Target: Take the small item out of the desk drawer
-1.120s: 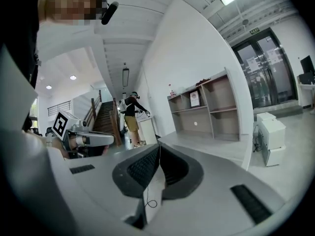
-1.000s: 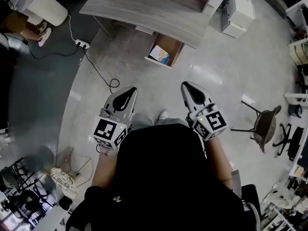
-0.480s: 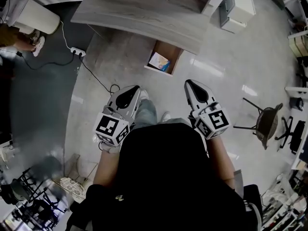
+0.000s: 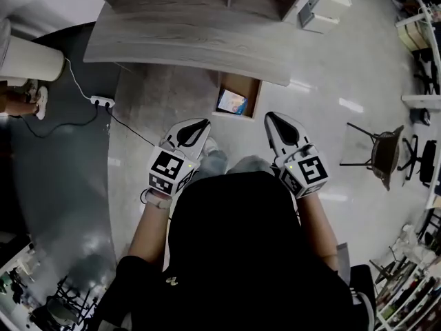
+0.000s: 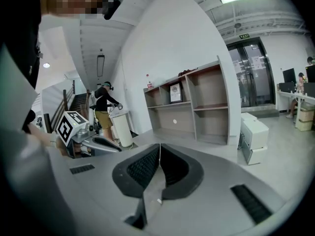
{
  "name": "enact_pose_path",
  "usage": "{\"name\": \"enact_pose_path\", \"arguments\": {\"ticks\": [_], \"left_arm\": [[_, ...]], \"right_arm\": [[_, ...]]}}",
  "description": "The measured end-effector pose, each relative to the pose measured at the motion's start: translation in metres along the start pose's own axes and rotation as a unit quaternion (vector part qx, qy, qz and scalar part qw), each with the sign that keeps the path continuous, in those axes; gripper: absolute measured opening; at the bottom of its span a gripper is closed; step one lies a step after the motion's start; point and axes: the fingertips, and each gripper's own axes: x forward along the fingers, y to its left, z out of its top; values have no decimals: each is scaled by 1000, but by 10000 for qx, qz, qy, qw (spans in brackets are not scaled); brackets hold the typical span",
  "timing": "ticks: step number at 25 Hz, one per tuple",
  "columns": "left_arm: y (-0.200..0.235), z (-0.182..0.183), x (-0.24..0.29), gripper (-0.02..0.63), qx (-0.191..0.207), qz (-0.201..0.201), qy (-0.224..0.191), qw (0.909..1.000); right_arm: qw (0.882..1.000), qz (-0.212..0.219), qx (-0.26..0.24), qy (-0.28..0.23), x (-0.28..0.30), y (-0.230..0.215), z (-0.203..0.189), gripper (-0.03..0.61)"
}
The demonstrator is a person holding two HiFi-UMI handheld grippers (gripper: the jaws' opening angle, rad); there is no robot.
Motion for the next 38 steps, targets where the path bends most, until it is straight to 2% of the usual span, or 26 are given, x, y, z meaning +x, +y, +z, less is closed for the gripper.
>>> {"name": "enact_pose_path", "arguments": {"ticks": [8,11,18,22,26,28,38], "left_arm": [[28,-21,60,21,393,-559,862,9939],[34,-34,88,59,416,-628,1211,9898],[63,-87,158,149,960,-606,2204,9688],[66,-117,193,205,1038,-760,2876,9491],[72,-157,228,272,1106,-841,3574,9236],[78,-175,242,285,1197,-831,3851,9113],[88,-228,300,310,1919,-937,4703,8563]], "right_arm": [[9981,-375,223,437,20,-18,-17,-2],[9967,-481,359,544,17,-32,-24,-2],[9935,-670,603,700,12,-74,-43,-2],[9913,-807,699,772,7,-96,-48,-2],[9885,-953,866,789,0,-115,-54,-2],[9857,-1059,992,857,-3,-124,-59,-2],[9767,-1219,1376,1112,-22,-155,-92,-2]]}}
